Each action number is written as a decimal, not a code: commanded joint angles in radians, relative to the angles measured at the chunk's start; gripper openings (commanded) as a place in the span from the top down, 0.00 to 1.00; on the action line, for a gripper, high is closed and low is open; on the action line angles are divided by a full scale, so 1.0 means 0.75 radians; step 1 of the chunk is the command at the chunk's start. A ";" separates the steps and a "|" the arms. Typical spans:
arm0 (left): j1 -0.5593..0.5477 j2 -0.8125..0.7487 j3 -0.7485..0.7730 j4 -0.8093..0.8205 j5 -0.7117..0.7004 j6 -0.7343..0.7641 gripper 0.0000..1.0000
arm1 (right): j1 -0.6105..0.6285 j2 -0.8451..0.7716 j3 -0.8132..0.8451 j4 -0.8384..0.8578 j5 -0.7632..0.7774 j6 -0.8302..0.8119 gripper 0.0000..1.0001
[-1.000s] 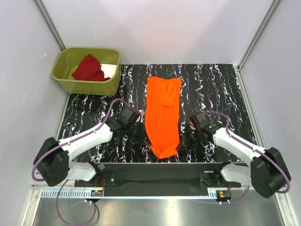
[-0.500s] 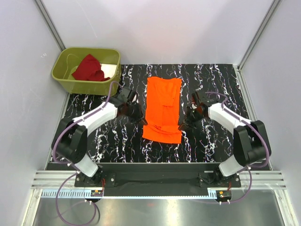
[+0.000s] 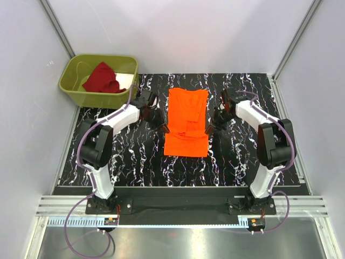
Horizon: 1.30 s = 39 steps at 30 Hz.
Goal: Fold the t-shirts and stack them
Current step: Fold the tshirt
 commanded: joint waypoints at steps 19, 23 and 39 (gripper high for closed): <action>0.068 0.232 0.257 -0.024 0.110 0.054 0.94 | -0.051 0.221 0.257 -0.061 -0.075 -0.088 1.00; 0.068 0.264 0.316 -0.067 0.091 0.087 0.94 | -0.061 0.246 0.282 -0.059 -0.073 -0.092 0.98; 0.054 -0.095 0.249 -0.215 -0.216 0.285 0.35 | -0.045 0.064 0.286 -0.118 0.033 -0.092 0.44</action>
